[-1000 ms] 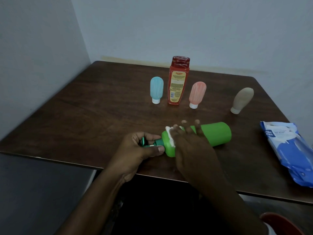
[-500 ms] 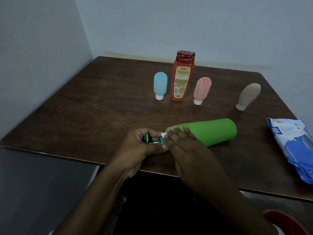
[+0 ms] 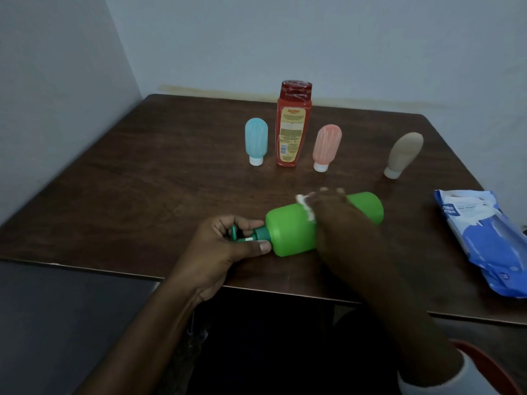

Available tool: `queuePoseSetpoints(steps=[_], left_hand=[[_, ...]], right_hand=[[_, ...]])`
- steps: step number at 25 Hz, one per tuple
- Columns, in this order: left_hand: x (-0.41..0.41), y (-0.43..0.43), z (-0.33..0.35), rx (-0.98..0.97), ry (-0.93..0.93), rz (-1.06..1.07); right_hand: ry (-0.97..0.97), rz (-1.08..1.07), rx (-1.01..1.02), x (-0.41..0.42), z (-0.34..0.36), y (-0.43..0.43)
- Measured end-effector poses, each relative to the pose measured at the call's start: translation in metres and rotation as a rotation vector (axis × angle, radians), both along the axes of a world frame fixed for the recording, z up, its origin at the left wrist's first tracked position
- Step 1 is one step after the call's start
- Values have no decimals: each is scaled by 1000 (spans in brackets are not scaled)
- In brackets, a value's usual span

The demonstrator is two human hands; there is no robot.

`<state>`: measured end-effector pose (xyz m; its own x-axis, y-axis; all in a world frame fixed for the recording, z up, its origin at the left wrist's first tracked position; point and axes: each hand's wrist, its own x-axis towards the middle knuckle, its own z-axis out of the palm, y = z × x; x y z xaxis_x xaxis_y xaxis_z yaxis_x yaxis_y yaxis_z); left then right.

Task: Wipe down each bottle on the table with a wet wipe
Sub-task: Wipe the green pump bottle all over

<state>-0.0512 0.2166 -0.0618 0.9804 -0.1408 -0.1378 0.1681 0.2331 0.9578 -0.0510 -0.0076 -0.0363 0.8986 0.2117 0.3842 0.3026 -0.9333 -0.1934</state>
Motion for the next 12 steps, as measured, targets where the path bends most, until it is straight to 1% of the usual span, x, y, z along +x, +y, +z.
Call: queuePoseSetpoints(steps=[2, 3, 4, 6, 7, 8, 10, 12], left_hand=[[-1, -1, -1, 30, -3, 1], [0, -2, -1, 30, 0, -5], [1, -2, -1, 27, -4, -12], [2, -1, -1, 18, -16, -14], [2, -1, -1, 20, -17, -7], [2, -1, 0, 26, -19, 3], [1, -2, -1, 38, -25, 17], [1, -4, 0, 49, -39, 21]], right_hand=[[18, -133, 0, -8, 3, -18], [31, -127, -7, -13, 3, -10], [44, -63, -18, -20, 2, 6], [33, 143, -63, -27, -6, 37], [43, 193, -61, -24, -7, 39], [75, 181, -26, -17, -4, 29], [85, -15, 31, -2, 0, -12], [-23, -224, 11, -2, 9, -39]])
